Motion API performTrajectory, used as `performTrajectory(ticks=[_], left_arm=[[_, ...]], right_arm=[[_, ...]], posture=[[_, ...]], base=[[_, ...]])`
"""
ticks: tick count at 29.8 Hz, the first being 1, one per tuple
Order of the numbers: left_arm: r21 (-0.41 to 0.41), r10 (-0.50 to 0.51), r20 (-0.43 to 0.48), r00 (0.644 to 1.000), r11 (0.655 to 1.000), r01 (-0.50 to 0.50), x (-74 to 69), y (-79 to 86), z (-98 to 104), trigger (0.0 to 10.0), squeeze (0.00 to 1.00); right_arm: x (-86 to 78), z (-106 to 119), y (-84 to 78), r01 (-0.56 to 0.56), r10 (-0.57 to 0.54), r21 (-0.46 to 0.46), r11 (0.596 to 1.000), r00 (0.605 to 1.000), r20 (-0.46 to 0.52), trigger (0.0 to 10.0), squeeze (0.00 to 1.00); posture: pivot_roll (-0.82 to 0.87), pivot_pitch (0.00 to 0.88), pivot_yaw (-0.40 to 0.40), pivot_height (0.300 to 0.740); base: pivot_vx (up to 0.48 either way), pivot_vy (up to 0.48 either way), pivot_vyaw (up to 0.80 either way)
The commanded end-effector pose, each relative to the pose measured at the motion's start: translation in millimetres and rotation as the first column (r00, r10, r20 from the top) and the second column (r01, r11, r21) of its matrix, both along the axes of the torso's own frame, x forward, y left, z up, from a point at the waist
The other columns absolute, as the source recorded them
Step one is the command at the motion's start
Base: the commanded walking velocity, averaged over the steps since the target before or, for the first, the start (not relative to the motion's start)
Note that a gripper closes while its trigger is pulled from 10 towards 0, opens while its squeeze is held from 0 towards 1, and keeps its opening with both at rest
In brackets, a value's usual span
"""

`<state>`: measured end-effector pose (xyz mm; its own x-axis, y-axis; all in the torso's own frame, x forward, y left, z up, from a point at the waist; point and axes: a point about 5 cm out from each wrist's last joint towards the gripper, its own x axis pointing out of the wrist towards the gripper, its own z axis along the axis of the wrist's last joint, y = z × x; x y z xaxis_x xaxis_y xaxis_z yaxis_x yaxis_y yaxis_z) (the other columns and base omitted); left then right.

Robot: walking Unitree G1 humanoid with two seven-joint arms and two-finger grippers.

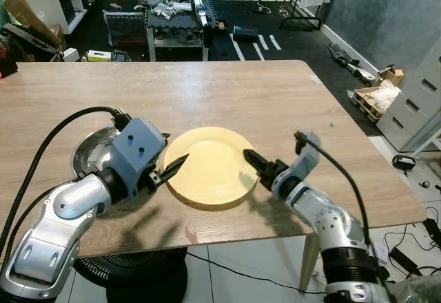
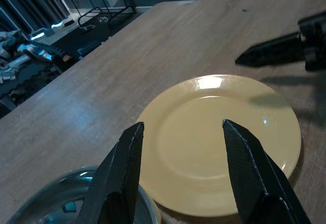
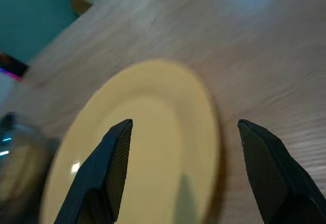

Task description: Setting the table

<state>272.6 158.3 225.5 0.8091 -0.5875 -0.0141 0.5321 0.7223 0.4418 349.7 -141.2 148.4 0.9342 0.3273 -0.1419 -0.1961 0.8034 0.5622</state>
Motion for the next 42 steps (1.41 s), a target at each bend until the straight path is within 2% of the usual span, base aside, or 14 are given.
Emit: performTrajectory(ticks=[1,6,9,10,12,15,17,19,24,27,30,38,41,42], left_arm=[[0.006,-0.018,-0.028,0.999,1.000,0.018,-3.2,-3.6,-6,10.0,0.00],[-0.003,-0.021,-0.058,0.998,1.000,0.021,-6.0,-3.3,-11,10.0,0.00],[-0.031,-0.017,-0.065,0.998,0.999,0.015,-5.9,-3.4,-11,10.0,0.00],[-0.031,-0.017,-0.065,0.998,0.999,0.015,-5.9,-3.4,-11,10.0,0.00],[-0.082,0.004,-0.057,0.998,0.997,-0.009,-2.1,-6.1,-8,10.0,0.00],[-0.123,0.021,-0.057,0.998,0.992,-0.028,0.1,-9.5,-6,10.0,0.00],[-0.188,0.095,-0.050,0.994,0.977,-0.103,5.2,-15.3,-5,10.0,0.00],[-0.234,0.150,-0.049,0.987,0.959,-0.157,6.5,-22.6,-5,10.0,0.00],[-0.267,0.250,-0.067,0.966,0.928,-0.259,8.2,-23.4,-8,10.0,0.00],[-0.284,0.231,-0.113,0.966,0.925,-0.254,5.9,-26.2,-11,10.0,0.00],[-0.288,0.239,-0.110,0.965,0.921,-0.261,7.1,-25.8,-12,10.0,0.00],[-0.264,0.274,-0.069,0.959,0.922,-0.282,12.8,-26.5,-12,10.0,0.00],[-0.317,0.242,-0.071,0.968,0.914,-0.252,11.6,-29.3,-9,10.0,0.00],[-0.306,0.240,-0.072,0.968,0.918,-0.250,11.0,-29.4,-9,10.0,0.00]], right_arm=[[0.4,4,-4.5,0.020,-0.018,-0.043,0.999,0.999,0.033,10.0,0.00],[3.4,27,-30.1,0.128,-0.121,-0.029,0.991,0.979,0.166,10.0,0.00],[1.9,45,-41.0,0.173,-0.167,-0.004,0.985,0.952,0.255,10.0,0.00],[1.9,45,-41.0,0.173,-0.167,-0.004,0.985,0.952,0.255,10.0,0.00],[-1.3,59,-51.3,0.231,-0.221,0.009,0.973,0.916,0.336,10.0,0.00],[-3.7,62,-54.3,0.260,-0.254,0.030,0.965,0.901,0.353,10.0,0.00],[-8.8,63,-56.2,0.321,-0.305,0.022,0.947,0.872,0.383,10.0,0.00],[-15.8,64,-54.7,0.358,-0.336,0.022,0.933,0.849,0.408,10.0,0.00],[-27.0,63,-45.3,0.338,-0.314,0.020,0.941,0.847,0.428,10.0,0.00],[-35.3,60,-31.9,0.296,-0.255,-0.023,0.955,0.856,0.450,10.0,0.00],[-37.4,59,-28.0,0.289,-0.239,-0.042,0.956,0.856,0.459,10.0,0.00],[-38.4,51,-27.0,0.297,-0.234,-0.074,0.952,0.864,0.447,10.0,0.00],[-38.5,50,-27.1,0.299,-0.234,-0.079,0.951,0.865,0.444,10.0,0.00],[-38.6,50,-27.2,0.298,-0.233,-0.083,0.951,0.865,0.444,10.0,0.00]], posture=[[0.04,0.026,0.005,0.740],[0.04,0.026,0.008,0.740],[0.04,0.027,0.008,0.740],[0.04,0.027,0.008,0.740],[0.03,0.024,0.013,0.740],[0.03,0.023,0.016,0.740],[0.03,0.024,0.021,0.740],[0.02,0.025,0.027,0.740],[0.02,0.027,0.033,0.740],[0.02,0.029,0.037,0.740],[0.02,0.029,0.036,0.740],[0.02,0.026,0.030,0.740],[0.01,0.021,0.030,0.740],[0.01,0.021,0.029,0.740]], base=[[0.000,0.000,0.00],[0.000,0.000,0.00],[0.000,0.000,0.00],[0.000,0.000,0.00],[0.000,0.000,0.00],[0.000,0.000,0.00],[0.000,0.000,0.00],[0.000,0.000,0.00],[0.000,0.000,0.00],[0.000,0.000,0.00],[0.000,0.000,0.00],[0.000,0.000,0.00],[0.000,0.000,0.00],[0.000,0.000,0.00]])
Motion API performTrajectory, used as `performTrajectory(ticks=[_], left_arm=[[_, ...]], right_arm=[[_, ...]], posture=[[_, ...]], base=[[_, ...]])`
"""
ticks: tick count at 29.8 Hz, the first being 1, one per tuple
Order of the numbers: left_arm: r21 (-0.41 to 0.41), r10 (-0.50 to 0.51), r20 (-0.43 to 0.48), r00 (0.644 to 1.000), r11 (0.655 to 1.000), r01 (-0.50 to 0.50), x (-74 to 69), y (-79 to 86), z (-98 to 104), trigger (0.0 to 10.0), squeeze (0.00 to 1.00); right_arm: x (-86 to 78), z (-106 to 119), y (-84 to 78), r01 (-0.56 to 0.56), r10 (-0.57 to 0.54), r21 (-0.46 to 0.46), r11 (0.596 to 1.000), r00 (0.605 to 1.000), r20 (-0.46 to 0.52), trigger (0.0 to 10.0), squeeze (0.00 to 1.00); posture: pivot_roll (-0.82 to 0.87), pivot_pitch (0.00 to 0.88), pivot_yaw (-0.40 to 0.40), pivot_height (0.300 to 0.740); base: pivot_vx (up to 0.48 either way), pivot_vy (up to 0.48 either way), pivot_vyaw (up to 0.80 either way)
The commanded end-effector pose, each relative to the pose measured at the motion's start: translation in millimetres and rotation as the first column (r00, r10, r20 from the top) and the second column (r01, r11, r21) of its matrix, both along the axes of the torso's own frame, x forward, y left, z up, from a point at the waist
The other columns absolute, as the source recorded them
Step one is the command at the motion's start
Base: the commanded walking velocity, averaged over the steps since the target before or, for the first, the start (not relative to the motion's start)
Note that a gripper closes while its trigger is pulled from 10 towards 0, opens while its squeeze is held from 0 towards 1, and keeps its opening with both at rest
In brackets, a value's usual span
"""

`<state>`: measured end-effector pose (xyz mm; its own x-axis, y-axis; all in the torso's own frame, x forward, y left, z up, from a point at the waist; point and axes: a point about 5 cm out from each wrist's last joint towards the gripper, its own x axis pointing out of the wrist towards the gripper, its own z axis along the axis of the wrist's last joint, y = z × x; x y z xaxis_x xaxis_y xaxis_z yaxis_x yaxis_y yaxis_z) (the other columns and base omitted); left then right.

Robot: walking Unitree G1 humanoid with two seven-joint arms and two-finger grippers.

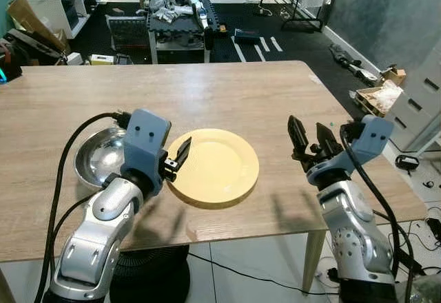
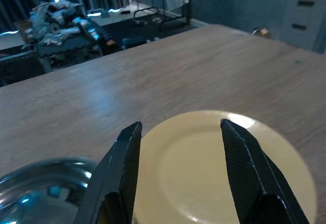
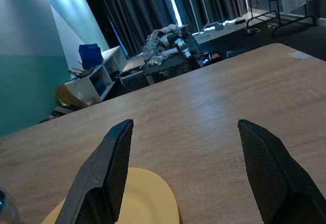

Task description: Setting the table

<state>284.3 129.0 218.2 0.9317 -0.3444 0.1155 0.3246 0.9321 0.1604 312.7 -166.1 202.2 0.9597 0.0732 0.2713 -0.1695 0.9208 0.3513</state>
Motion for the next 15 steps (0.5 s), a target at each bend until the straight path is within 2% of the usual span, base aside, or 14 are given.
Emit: performTrajectory(ticks=[1,11,12,13,15], left_arm=[[0.011,-0.007,-0.010,1.000,1.000,0.007,-1.1,-0.2,-3,10.0,0.00],[0.025,0.032,-0.005,0.999,0.999,-0.032,1.5,3.5,-6,10.0,0.00],[0.035,0.043,0.002,0.999,0.998,-0.043,2.4,5.3,-5,10.0,0.00],[0.035,0.043,0.002,0.999,0.998,-0.043,2.4,5.3,-5,10.0,0.00],[0.099,0.092,0.016,0.996,0.991,-0.093,7.5,15.3,-6,10.0,0.00]], right_arm=[[-1.7,-4,-2.3,0.009,-0.010,-0.008,1.000,1.000,-0.011,10.0,0.00],[1.7,-11,0.8,-0.009,0.007,-0.046,0.999,0.999,-0.053,10.0,0.00],[3.3,-19,5.3,-0.051,0.045,-0.050,0.997,0.992,-0.117,10.0,0.00],[3.3,-19,5.3,-0.051,0.045,-0.050,0.997,0.992,-0.117,10.0,0.00],[1.9,-46,20.4,-0.183,0.163,-0.048,0.982,0.948,-0.272,10.0,0.00]], posture=[[0.01,0.020,0.029,0.740],[0.02,0.017,0.018,0.740],[0.02,0.017,0.015,0.740],[0.02,0.017,0.015,0.740],[0.02,0.019,0.012,0.740]], base=[[0.000,0.000,0.00],[0.000,0.000,0.00],[0.000,0.000,0.00],[0.000,0.000,0.00],[0.000,0.000,0.00]])
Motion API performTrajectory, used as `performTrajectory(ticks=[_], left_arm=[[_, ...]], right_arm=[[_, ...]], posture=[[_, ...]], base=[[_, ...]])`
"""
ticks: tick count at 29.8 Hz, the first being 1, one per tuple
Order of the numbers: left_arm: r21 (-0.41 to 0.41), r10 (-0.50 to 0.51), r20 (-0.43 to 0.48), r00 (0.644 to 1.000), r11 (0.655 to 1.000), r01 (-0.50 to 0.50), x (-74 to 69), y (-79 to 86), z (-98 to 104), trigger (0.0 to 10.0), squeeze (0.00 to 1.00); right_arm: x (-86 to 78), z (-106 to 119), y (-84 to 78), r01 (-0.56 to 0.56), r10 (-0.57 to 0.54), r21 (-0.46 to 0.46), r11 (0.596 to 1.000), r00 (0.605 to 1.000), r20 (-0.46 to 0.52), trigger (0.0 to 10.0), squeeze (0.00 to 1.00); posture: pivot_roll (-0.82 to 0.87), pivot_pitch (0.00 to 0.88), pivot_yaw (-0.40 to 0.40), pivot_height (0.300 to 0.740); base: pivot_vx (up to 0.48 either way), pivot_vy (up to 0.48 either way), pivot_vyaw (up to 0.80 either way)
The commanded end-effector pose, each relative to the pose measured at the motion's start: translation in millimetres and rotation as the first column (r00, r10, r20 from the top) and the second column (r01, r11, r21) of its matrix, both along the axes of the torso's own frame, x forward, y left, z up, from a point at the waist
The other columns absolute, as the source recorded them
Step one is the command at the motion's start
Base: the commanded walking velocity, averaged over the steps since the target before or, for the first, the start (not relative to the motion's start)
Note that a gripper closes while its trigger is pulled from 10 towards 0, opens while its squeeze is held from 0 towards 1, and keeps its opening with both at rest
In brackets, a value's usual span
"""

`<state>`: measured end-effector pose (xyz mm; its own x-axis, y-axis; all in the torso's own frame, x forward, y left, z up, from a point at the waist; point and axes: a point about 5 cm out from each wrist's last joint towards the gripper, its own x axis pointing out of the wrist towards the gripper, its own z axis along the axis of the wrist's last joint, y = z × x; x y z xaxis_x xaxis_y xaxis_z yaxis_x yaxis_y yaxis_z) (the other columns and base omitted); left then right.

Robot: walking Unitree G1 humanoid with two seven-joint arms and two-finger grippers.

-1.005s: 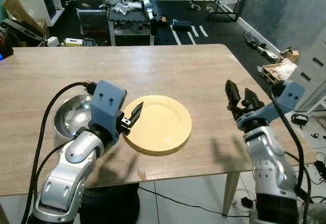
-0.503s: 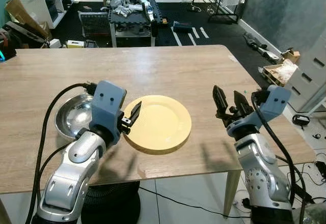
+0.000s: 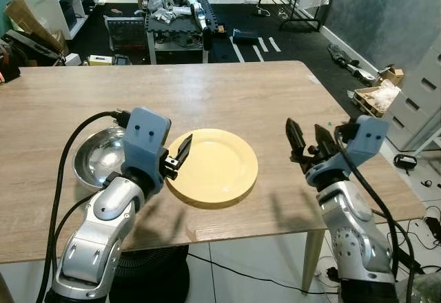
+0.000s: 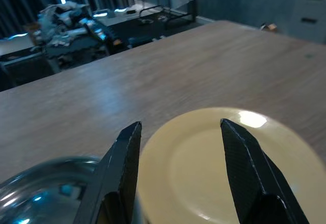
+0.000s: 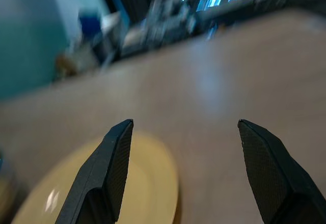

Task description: Setting the table

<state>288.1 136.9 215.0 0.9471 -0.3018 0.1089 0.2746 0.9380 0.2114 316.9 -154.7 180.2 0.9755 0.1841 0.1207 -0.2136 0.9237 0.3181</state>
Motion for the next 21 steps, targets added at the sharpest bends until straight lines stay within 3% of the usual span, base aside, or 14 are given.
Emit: performTrajectory(ticks=[1,2,4,6,7,13,16,21], left_arm=[[0.085,0.065,0.010,0.998,0.994,-0.066,6.1,12.5,-3,10.0,0.00],[0.085,0.065,0.010,0.998,0.994,-0.066,6.1,12.5,-3,10.0,0.00],[0.181,0.081,0.029,0.996,0.980,-0.085,10.3,21.0,-3,10.0,0.00],[0.217,0.077,0.035,0.996,0.973,-0.083,11.2,23.2,-2,10.0,0.00],[0.279,0.028,0.011,1.000,0.960,-0.030,11.3,26.2,-3,10.0,0.00],[0.247,-0.079,-0.066,0.995,0.964,0.093,11.3,27.8,-3,10.0,0.00],[0.255,-0.073,-0.054,0.996,0.963,0.084,14.2,27.9,0,10.0,0.00],[0.182,-0.012,-0.025,1.000,0.983,0.016,25.2,23.6,5,10.0,0.00]], right_arm=[[-3.7,-34,13.7,-0.102,0.101,0.000,0.995,0.978,-0.184,10.0,0.00],[-3.7,-34,13.7,-0.102,0.101,0.000,0.995,0.978,-0.184,10.0,0.00],[-3.6,-48,20.5,-0.118,0.128,0.053,0.992,0.959,-0.254,10.0,0.00],[-2.7,-50,22.5,-0.114,0.131,0.079,0.990,0.955,-0.267,10.0,0.00],[2.2,-53,26.9,-0.096,0.128,0.122,0.988,0.951,-0.281,10.0,0.00],[14.9,-49,24.2,-0.019,0.072,0.189,0.982,0.958,-0.278,10.0,0.00],[17.5,-45,20.0,-0.002,0.059,0.204,0.979,0.960,-0.273,10.0,0.00],[19.1,-37,14.7,-0.009,0.066,0.227,0.974,0.967,-0.245,10.0,0.00]], posture=[[0.02,0.019,0.012,0.740],[0.02,0.019,0.012,0.740],[0.03,0.024,0.004,0.740],[0.03,0.024,0.004,0.740],[0.04,0.030,-0.003,0.740],[0.04,0.038,-0.007,0.740],[0.04,0.040,-0.007,0.740],[0.02,0.043,0.000,0.740]], base=[[0.000,0.000,0.00],[0.000,0.000,0.00],[0.000,0.000,0.00],[0.000,0.000,0.00],[0.000,0.000,0.00],[0.000,0.000,0.00],[0.000,0.000,0.00],[0.000,0.000,0.00]])
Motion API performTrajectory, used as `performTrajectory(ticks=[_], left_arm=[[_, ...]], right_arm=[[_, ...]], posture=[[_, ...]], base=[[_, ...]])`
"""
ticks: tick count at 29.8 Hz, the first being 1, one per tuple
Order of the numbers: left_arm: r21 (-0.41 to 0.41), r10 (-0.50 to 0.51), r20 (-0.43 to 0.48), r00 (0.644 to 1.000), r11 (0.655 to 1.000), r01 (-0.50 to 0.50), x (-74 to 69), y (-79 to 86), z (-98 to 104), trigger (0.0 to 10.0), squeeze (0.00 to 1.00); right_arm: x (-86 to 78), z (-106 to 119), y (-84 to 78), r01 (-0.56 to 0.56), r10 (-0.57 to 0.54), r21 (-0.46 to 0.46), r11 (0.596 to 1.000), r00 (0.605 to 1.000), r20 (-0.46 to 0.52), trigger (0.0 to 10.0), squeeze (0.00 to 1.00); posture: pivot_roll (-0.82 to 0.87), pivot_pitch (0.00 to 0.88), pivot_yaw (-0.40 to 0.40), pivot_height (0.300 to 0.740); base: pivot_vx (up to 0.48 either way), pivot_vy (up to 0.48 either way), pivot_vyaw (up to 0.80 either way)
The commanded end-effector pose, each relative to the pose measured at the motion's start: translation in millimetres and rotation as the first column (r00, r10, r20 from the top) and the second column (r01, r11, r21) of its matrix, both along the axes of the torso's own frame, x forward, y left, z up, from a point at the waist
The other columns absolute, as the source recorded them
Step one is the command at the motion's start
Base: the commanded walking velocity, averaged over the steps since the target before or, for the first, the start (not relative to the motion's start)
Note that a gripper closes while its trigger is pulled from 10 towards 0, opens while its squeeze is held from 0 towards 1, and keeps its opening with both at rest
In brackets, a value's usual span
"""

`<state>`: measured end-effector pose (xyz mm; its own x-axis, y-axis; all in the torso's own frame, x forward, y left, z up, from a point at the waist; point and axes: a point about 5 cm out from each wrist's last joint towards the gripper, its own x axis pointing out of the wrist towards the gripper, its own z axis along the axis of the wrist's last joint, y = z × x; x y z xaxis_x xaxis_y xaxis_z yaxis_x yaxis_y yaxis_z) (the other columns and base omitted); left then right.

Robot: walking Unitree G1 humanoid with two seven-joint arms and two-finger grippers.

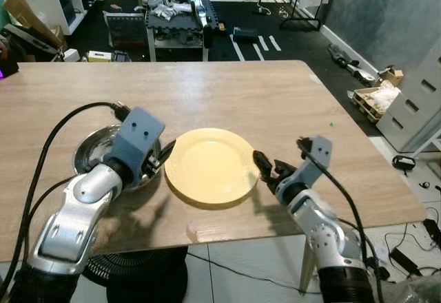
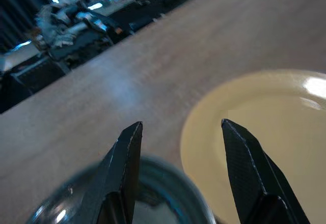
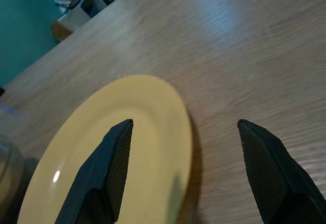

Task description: Setting the table

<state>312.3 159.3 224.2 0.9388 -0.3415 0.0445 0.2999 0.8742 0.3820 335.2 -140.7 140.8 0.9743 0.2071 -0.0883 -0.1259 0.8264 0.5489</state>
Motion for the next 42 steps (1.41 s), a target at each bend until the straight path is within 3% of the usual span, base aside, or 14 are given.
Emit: performTrajectory(ticks=[1,10,11,23,24,26,27,35,36,38,39,40,41,42], left_arm=[[-0.011,0.014,-0.020,1.000,1.000,-0.014,1.5,-0.2,-4,10.0,0.00],[-0.013,0.007,-0.026,1.000,1.000,-0.007,-0.2,0.1,-6,10.0,0.00],[-0.013,0.009,-0.025,1.000,1.000,-0.009,0.0,0.3,-6,10.0,0.00],[-0.014,0.017,-0.020,1.000,1.000,-0.017,-0.4,0.3,-5,10.0,0.00],[-0.017,0.019,-0.019,1.000,1.000,-0.020,-0.8,0.4,-5,10.0,0.00],[-0.018,0.020,-0.019,1.000,1.000,-0.021,-0.9,0.5,-5,10.0,0.00],[-0.018,0.021,-0.019,1.000,1.000,-0.021,-1.1,0.6,-5,10.0,0.00],[-0.021,0.025,-0.020,0.999,0.999,-0.025,-1.2,0.9,-5,10.0,0.00],[-0.022,0.025,-0.019,0.999,0.999,-0.026,-0.8,0.5,-5,10.0,0.00],[-0.022,0.025,-0.019,0.999,0.999,-0.026,-0.6,0.4,-5,10.0,0.00],[-0.023,0.026,-0.018,0.999,0.999,-0.027,-0.3,0.2,-5,10.0,0.00],[-0.023,0.027,-0.017,0.999,0.999,-0.028,-0.2,0.1,-5,10.0,0.00],[-0.024,0.029,-0.016,0.999,0.999,-0.029,-0.1,0.1,-5,10.0,0.00],[-0.024,0.030,-0.015,0.999,0.999,-0.030,-0.1,0.1,-5,10.0,0.00]], right_arm=[[1.0,2,1.0,-0.014,0.014,0.015,1.000,1.000,-0.002,10.0,0.00],[-1.5,-12,5.3,-0.042,0.040,-0.036,0.998,0.998,-0.052,10.0,0.00],[-0.4,-12,5.7,-0.036,0.035,-0.018,0.999,0.998,-0.053,10.0,1.00],[8.1,-19,3.4,-0.031,0.029,-0.013,0.999,0.993,-0.116,10.0,1.00],[8.0,-20,4.2,-0.043,0.039,-0.033,0.999,0.993,-0.114,10.0,0.62],[8.1,-19,3.9,-0.040,0.035,-0.045,0.998,0.993,-0.109,10.0,0.62],[8.3,-19,4.1,-0.042,0.037,-0.047,0.998,0.993,-0.108,10.0,0.00],[3.8,-28,9.7,-0.161,0.144,-0.108,0.981,0.979,-0.146,10.0,0.00],[-0.7,-30,18.5,-0.226,0.209,-0.084,0.971,0.963,-0.168,9.1,0.00],[-1.9,-31,21.3,-0.242,0.227,-0.069,0.968,0.958,-0.175,9.1,0.00],[-3.2,-32,24.9,-0.259,0.248,-0.038,0.965,0.951,-0.183,8.0,0.00],[-3.7,-32,26.8,-0.266,0.258,-0.018,0.964,0.948,-0.188,8.0,0.00],[-3.5,-33,29.0,-0.266,0.262,0.003,0.964,0.946,-0.193,5.3,0.00],[-3.2,-33,30.3,-0.265,0.263,0.016,0.964,0.945,-0.196,5.3,0.00]], posture=[[0.02,0.043,-0.001,0.740],[0.03,0.047,-0.006,0.740],[0.04,0.048,-0.007,0.740],[0.04,0.055,-0.014,0.740],[0.04,0.057,-0.019,0.740],[0.04,0.057,-0.020,0.740],[0.04,0.057,-0.020,0.740],[0.04,0.058,-0.022,0.740],[0.04,0.059,-0.023,0.740],[0.04,0.059,-0.023,0.740],[0.04,0.059,-0.024,0.740],[0.04,0.059,-0.024,0.740],[0.04,0.059,-0.024,0.740],[0.04,0.059,-0.024,0.740]], base=[[0.000,0.000,0.00],[0.000,0.000,0.00],[0.000,0.000,0.00],[0.000,0.000,0.00],[0.000,0.000,0.00],[0.000,0.000,0.00],[0.000,0.000,0.00],[0.000,0.000,0.00],[0.000,0.000,0.00],[0.000,0.000,0.00],[0.000,0.000,0.00],[0.000,0.000,0.00],[0.000,0.000,0.00],[0.000,0.000,0.00]])
